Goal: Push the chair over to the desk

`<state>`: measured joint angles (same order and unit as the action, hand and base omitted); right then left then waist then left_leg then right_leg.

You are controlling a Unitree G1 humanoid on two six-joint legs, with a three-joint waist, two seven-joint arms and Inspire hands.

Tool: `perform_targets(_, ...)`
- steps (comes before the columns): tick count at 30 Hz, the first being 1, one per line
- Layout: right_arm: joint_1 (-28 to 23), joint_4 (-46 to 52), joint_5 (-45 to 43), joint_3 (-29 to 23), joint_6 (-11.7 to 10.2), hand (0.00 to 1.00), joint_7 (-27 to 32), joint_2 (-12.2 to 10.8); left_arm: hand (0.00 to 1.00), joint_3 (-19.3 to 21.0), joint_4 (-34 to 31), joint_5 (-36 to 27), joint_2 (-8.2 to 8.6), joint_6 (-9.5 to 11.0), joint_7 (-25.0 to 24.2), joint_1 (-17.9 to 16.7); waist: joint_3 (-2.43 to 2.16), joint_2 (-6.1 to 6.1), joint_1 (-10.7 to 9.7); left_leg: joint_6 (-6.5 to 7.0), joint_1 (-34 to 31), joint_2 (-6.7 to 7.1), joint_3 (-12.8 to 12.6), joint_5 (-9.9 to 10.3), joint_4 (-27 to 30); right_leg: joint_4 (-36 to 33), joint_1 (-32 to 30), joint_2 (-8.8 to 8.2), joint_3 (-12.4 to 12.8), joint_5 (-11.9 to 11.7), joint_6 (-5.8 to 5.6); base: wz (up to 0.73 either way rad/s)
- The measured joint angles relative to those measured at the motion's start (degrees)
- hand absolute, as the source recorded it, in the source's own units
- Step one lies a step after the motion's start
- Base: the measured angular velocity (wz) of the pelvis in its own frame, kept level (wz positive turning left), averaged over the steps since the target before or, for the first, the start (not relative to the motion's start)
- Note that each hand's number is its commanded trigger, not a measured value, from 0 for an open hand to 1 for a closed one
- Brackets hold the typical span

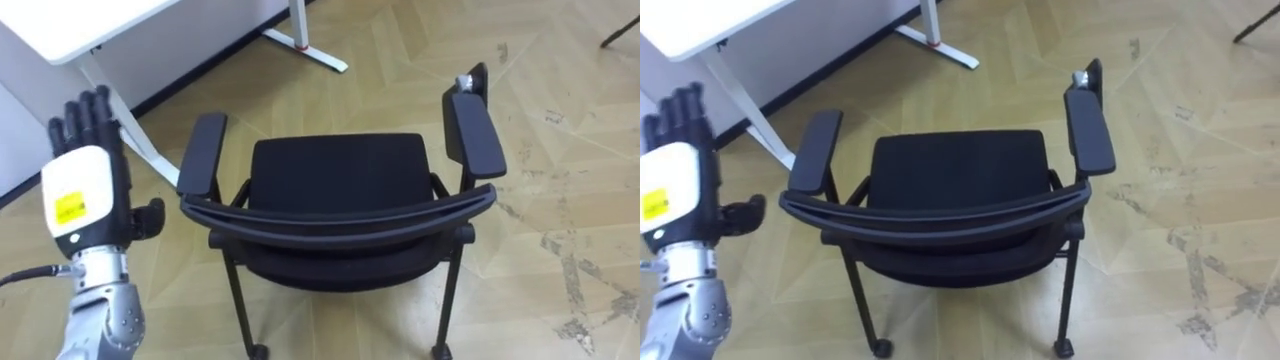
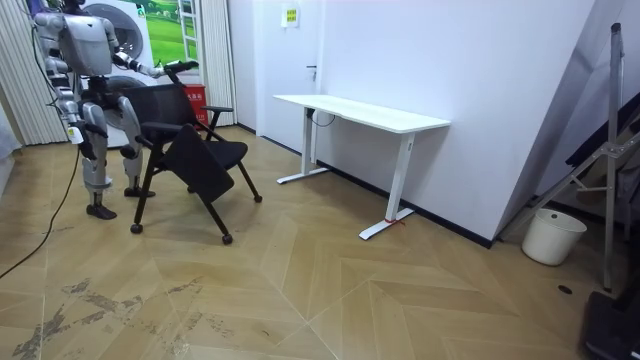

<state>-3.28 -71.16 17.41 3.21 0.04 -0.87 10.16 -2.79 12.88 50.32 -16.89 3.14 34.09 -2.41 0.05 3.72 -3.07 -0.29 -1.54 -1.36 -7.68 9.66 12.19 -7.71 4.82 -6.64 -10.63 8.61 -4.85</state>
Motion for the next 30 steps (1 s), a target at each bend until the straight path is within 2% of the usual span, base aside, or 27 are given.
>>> perform_targets(5,-0.01,-0.2,0.25,0.08,-0.85,0.0,-0.59,0.77,0.0,-0.76,-1.42,2.12,-2.13,-0.1,-2.39,0.0,0.29,0.75,-0.05,0.0,0.48,0.03,-0.45,0.0,-0.52,0.0,-0.04,-0.01,1.17,0.0,0.0,-0.06)
perform_targets(10,0.11,-0.74,0.04,0.02,-1.57,0.0,-1.22,1.12,0.0,-1.63,-3.48,7.18,-3.0,-0.28,-5.78,0.0,0.35,1.05,-0.06,0.0,0.46,0.04,-0.3,0.0,-0.59,0.04,-0.01,0.0,1.25,0.0,0.0,0.0)
perform_targets(12,0.09,-0.81,0.05,0.04,-1.88,0.0,-1.18,1.31,0.0,-2.5,-4.55,8.81,-4.59,-0.35,-7.88,0.0,0.29,1.26,-0.11,0.0,0.28,0.06,-0.21,0.0,-0.52,0.04,-0.04,0.0,1.24,0.0,0.0,0.0)
perform_targets(17,0.66,-2.25,-1.45,0.01,-1.99,0.0,-1.24,1.58,0.0,-3.22,-6.24,9.27,-6.45,-0.68,-12.5,-0.01,0.16,1.9,-0.45,0.01,0.42,0.08,-0.04,0.0,-0.46,0.06,0.14,-0.02,0.89,0.0,0.0,0.0)
perform_targets(21,1.26,-2.32,-1.97,0.28,-2.02,0.0,-1.84,1.79,0.0,-5.52,-10.09,9.38,-9.42,-2.87,-18.39,-0.01,0.35,2.26,-1.35,0.01,1.14,0.07,-0.15,-0.01,-0.65,0.07,0.71,-0.02,1.04,0.0,0.0,0.0)
perform_targets(26,1.47,-2.34,-2.01,0.66,-2.03,0.0,-2.47,2.41,0.0,-5.78,-13.21,9.39,-9.82,-4.06,-25.04,-0.01,0.58,2.68,-1.44,0.01,1.0,0.08,-0.21,-0.01,-0.63,0.09,0.6,-0.03,1.02,0.0,0.0,0.0)
perform_targets(30,2.14,-2.64,-2.86,0.51,-1.95,0.0,-3.28,2.61,0.0,-6.63,-14.25,8.86,-10.2,-5.56,-31.81,-0.02,0.52,2.9,-1.56,0.02,0.61,0.09,-0.24,-0.01,-0.52,0.02,0.15,-0.04,0.92,0.0,0.0,0.0)
